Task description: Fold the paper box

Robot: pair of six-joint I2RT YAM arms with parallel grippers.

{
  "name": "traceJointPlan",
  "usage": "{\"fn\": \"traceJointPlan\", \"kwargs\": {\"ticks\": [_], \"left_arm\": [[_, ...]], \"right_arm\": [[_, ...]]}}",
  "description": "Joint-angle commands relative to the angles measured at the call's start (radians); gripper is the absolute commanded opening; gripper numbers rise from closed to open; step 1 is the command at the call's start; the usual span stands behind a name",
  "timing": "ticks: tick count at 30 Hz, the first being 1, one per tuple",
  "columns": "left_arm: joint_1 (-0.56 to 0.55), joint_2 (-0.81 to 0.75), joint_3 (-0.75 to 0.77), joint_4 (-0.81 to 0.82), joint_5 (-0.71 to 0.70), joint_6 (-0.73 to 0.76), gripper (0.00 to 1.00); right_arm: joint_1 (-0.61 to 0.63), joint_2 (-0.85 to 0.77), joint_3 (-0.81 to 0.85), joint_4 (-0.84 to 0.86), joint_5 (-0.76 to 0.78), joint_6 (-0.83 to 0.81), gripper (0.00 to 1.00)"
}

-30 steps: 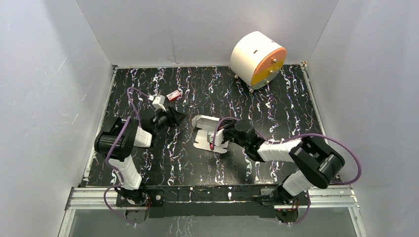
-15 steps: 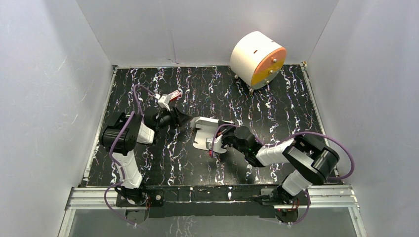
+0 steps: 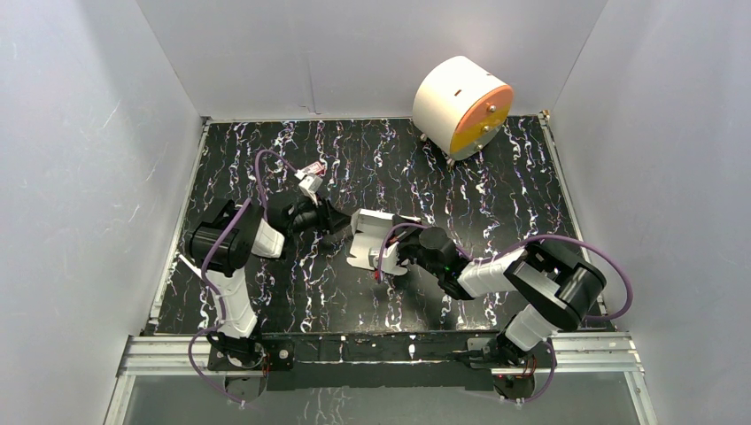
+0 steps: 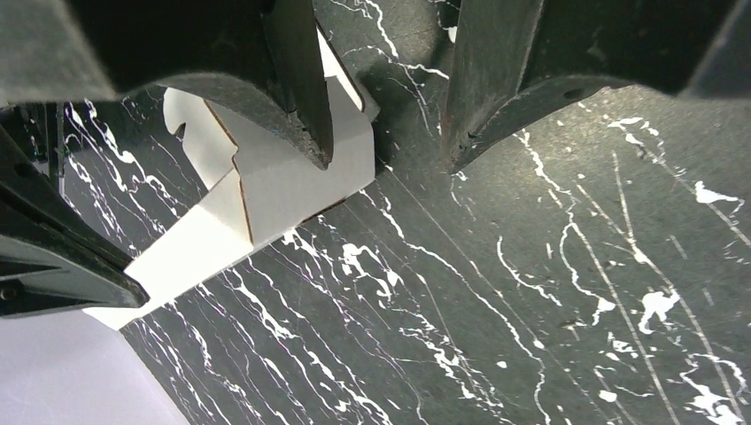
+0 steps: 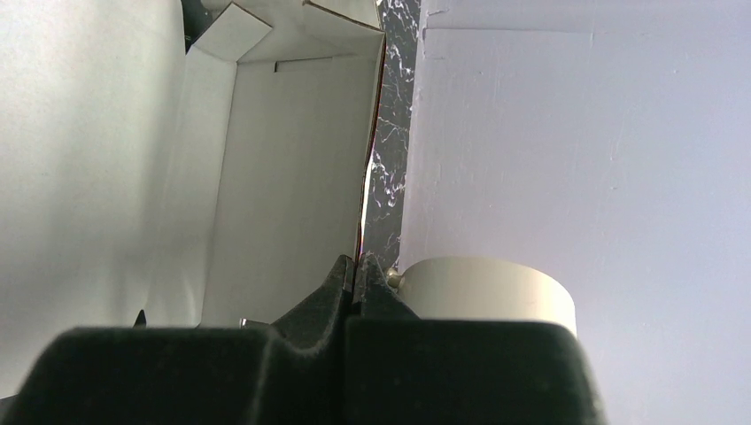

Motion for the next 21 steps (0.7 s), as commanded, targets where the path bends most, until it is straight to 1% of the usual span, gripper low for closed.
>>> {"fn": "traceJointPlan", "kwargs": {"ticks": [1, 5, 11, 21], "left_arm": [[-0.027, -0.038, -0.009, 0.042, 0.084, 0.052, 0.45], [-0.039, -0.048, -0.019, 0.044, 0.077, 0.071, 0.45], [-0.061, -0.08, -0.05, 0.056, 0.017, 0.111, 0.45], [-0.088, -0.086, -0.07, 0.134, -0.06, 0.136, 0.45]], "right_arm": [[0.003, 0.016, -0.004, -0.003, 0.015, -0.033, 0.0], [0.003, 0.022, -0.003, -0.01, 0.018, -0.045, 0.0], [0.004, 0.033, -0.003, -0.016, 0.008, -0.052, 0.0], [0.015, 0.039, -0.001, -0.04, 0.014, -0.083, 0.0]]}}
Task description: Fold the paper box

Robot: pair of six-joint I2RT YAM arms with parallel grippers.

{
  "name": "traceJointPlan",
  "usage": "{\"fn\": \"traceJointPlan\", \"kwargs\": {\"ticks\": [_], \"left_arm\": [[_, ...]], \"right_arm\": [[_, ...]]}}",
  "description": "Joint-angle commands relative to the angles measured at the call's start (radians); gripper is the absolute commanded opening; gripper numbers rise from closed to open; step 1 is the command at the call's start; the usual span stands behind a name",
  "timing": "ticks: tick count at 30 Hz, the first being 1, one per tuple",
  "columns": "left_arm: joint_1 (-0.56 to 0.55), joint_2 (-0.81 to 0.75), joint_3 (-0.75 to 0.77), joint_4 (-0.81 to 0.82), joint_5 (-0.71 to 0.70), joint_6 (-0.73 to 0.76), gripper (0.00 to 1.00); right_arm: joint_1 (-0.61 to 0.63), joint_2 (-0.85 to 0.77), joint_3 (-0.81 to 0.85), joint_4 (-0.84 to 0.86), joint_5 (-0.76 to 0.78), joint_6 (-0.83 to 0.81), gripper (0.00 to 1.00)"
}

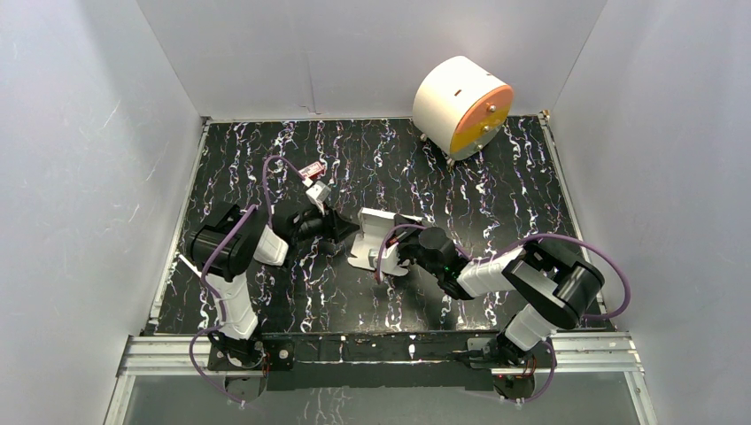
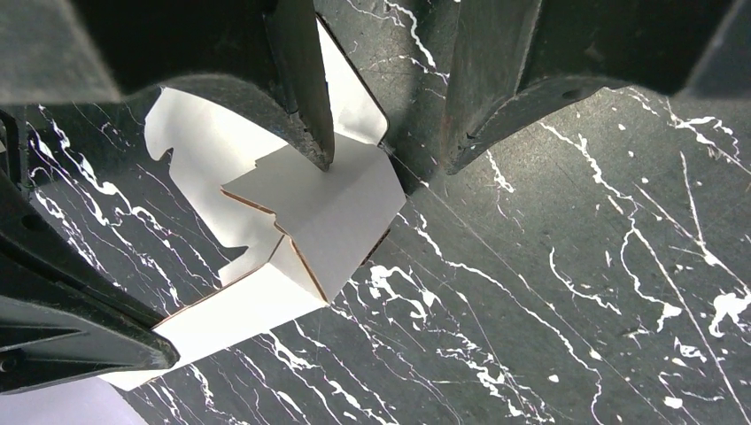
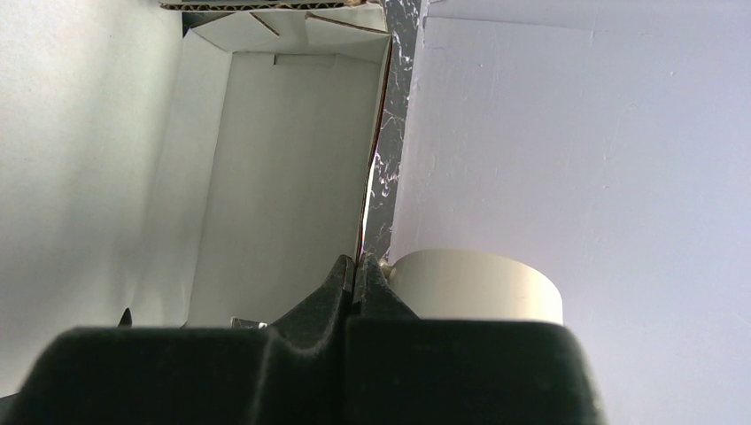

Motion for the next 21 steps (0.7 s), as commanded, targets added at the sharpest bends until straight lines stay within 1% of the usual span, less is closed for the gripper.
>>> {"fn": "traceJointPlan", "kwargs": {"ticks": [1, 5, 17, 21], "left_arm": [[-0.019, -0.056, -0.004, 0.101, -0.029, 0.046, 0.45], [-0.022, -0.064, -0.007, 0.116, -0.065, 0.064, 0.45], [-0.043, -0.028, 0.034, 0.131, -0.066, 0.101, 0.46], [-0.053, -0.031, 0.034, 0.132, -0.09, 0.117, 0.46]], "right_arm": [[0.017, 0.032, -0.001, -0.033, 0.0, -0.039, 0.0], [0.028, 0.046, -0.004, -0.024, 0.009, -0.049, 0.0], [0.049, 0.05, -0.006, -0.022, 0.017, -0.072, 0.0], [0.057, 0.047, -0.004, -0.02, 0.016, -0.083, 0.0]]}}
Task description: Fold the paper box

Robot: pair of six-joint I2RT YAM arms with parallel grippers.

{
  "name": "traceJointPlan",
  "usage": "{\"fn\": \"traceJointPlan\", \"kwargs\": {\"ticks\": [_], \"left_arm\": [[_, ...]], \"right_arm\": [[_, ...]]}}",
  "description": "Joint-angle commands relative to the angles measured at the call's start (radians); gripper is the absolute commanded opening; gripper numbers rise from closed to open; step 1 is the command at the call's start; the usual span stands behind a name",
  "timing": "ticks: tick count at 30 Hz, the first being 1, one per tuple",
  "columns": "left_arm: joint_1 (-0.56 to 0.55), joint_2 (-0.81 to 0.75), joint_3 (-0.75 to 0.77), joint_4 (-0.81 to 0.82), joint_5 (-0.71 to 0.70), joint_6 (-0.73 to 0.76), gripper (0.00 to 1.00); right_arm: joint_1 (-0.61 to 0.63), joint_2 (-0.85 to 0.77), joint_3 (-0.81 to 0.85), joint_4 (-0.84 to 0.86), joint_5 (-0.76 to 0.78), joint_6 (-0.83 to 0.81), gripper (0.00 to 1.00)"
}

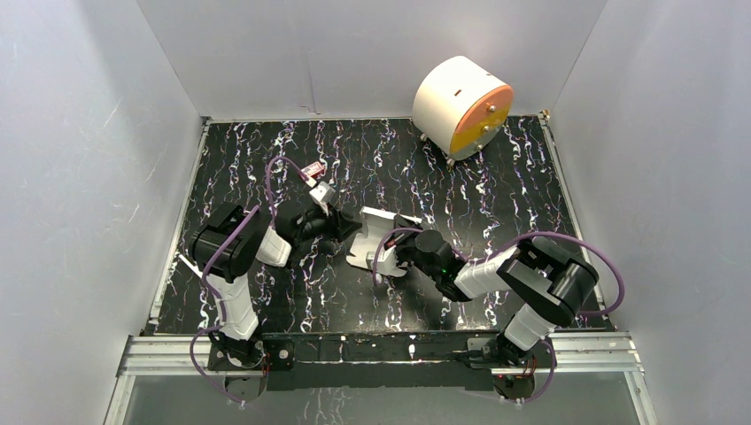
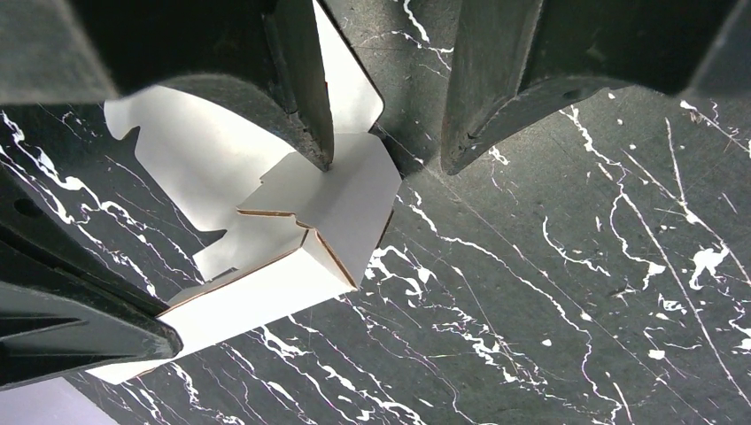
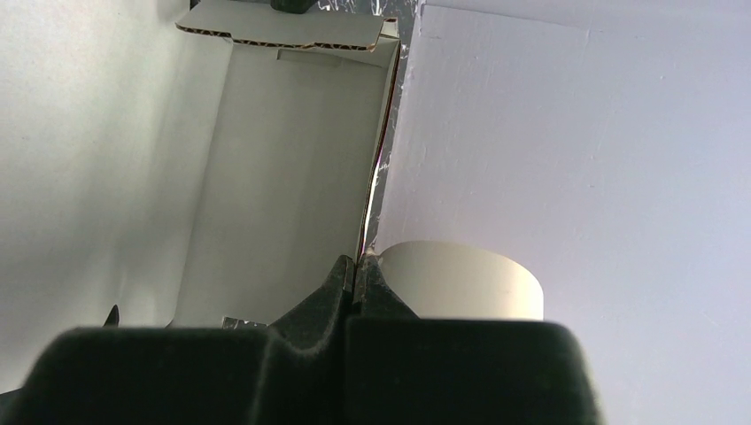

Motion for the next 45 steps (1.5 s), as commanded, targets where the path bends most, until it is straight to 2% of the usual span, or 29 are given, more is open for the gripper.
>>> {"fn": "traceJointPlan", "kwargs": {"ticks": [1, 13, 22, 38, 45], "left_arm": [[-0.019, -0.03, 0.035, 0.094, -0.034, 0.054, 0.46], [-0.044, -0.002, 0.059, 0.118, -0.108, 0.076, 0.47], [-0.049, 0.069, 0.076, 0.217, -0.132, 0.058, 0.48], [-0.068, 0.127, 0.098, 0.295, -0.167, 0.06, 0.51], [-0.07, 0.136, 0.093, 0.302, -0.191, 0.068, 0.42]], "right_arm": [[0.03, 0.014, -0.003, -0.041, -0.05, -0.03, 0.0], [0.047, 0.006, 0.005, -0.07, -0.065, -0.013, 0.0], [0.046, 0.003, 0.025, -0.126, -0.073, 0.029, 0.0], [0.035, 0.0, 0.063, -0.225, -0.124, 0.1, 0.0], [0.026, -0.001, 0.073, -0.25, -0.137, 0.12, 0.0]]}}
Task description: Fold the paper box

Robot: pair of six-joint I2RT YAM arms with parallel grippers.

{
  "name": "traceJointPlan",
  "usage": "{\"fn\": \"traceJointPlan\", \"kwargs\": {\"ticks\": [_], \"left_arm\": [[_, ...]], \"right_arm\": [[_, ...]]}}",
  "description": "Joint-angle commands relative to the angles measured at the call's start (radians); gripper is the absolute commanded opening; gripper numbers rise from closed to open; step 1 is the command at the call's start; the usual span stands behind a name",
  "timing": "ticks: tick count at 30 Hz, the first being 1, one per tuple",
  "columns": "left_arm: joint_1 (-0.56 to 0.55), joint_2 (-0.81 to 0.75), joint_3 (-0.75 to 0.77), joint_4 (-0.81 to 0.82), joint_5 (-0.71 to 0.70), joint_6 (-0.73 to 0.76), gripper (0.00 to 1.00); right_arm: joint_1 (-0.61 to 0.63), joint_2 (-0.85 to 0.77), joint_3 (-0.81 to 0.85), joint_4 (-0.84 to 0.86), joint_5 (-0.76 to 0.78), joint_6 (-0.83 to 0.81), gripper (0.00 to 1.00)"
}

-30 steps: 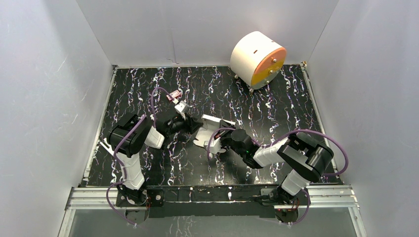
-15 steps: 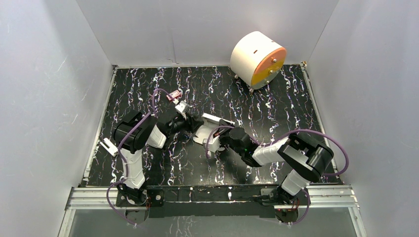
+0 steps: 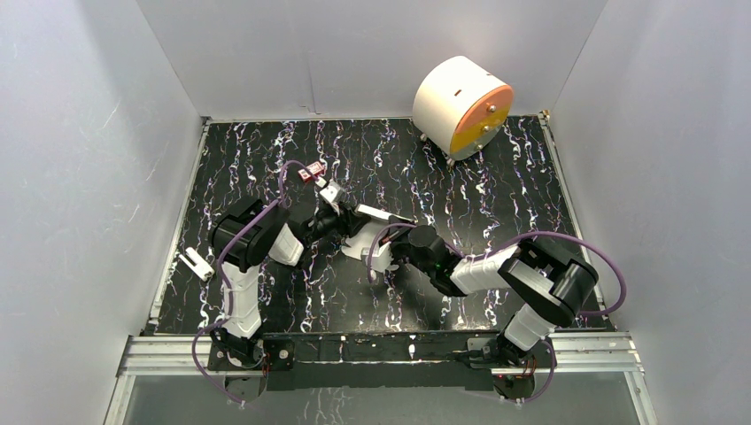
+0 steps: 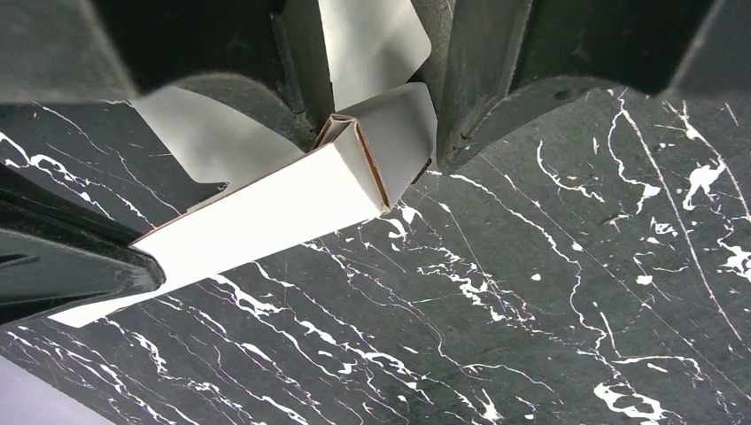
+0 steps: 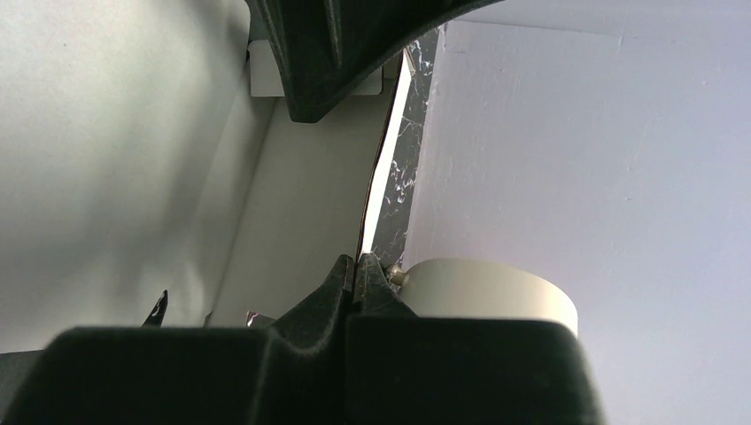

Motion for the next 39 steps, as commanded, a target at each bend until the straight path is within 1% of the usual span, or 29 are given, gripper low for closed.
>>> {"fn": "traceJointPlan", "kwargs": {"ticks": [1, 5, 11, 16, 18, 23, 31, 35, 39], "left_arm": [[0.0, -0.004, 0.021, 0.129, -0.052, 0.031, 0.42], [-0.002, -0.015, -0.003, 0.127, -0.066, 0.049, 0.43], [-0.003, -0.062, -0.064, 0.114, -0.068, 0.102, 0.53], [0.019, -0.109, -0.101, 0.071, -0.057, 0.148, 0.56], [0.042, -0.125, -0.113, 0.068, -0.021, 0.15, 0.57], [0.119, -0.172, -0.144, 0.051, 0.138, 0.126, 0.6], [0.147, -0.236, -0.161, 0.06, 0.32, 0.034, 0.61], [0.186, -0.292, -0.188, 0.088, 0.306, -0.016, 0.6], [0.236, -0.325, -0.233, 0.137, 0.186, -0.054, 0.55]], "right_arm": [[0.011, 0.0, 0.006, -0.136, -0.117, 0.041, 0.0], [0.007, -0.005, 0.007, -0.138, -0.118, 0.045, 0.0], [-0.001, -0.012, 0.006, -0.143, -0.115, 0.045, 0.0], [-0.003, -0.017, 0.007, -0.152, -0.114, 0.042, 0.0], [-0.003, -0.016, 0.008, -0.155, -0.113, 0.041, 0.0], [-0.004, -0.015, 0.009, -0.16, -0.111, 0.041, 0.0], [-0.007, -0.009, 0.012, -0.162, -0.111, 0.038, 0.0], [-0.006, -0.01, 0.012, -0.163, -0.111, 0.036, 0.0], [-0.008, -0.014, 0.011, -0.164, -0.112, 0.036, 0.0]]}}
